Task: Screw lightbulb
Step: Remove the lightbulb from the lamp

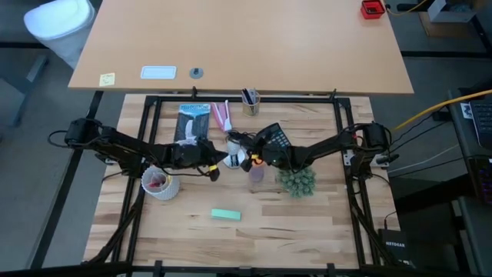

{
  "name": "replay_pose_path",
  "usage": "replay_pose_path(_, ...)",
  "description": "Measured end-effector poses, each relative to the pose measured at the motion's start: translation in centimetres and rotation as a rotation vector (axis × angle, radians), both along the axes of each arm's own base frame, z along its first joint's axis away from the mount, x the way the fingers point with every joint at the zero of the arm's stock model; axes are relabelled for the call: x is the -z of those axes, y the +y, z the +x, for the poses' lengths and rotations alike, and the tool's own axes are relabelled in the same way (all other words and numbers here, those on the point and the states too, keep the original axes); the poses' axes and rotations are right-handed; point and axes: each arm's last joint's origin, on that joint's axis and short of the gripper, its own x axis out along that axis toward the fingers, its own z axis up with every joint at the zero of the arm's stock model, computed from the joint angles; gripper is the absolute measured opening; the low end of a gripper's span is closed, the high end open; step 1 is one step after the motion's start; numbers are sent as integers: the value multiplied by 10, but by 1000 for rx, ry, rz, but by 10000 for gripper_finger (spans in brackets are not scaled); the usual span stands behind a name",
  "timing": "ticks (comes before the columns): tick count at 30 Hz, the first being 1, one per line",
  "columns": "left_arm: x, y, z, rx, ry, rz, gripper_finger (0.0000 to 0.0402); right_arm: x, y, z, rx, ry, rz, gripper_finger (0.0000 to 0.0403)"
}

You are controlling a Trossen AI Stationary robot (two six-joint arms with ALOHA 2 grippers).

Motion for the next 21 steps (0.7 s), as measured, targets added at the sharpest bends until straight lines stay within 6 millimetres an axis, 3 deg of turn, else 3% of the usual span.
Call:
replay_pose_path(13, -4, -7, 0, 33, -6, 60, 0, -4, 2, -1, -6, 13, -48, 12)
replay_pose_path(21, -25, -9, -7, 52, -95, 90, 0, -28, 17, -8, -35, -18, -110, 12)
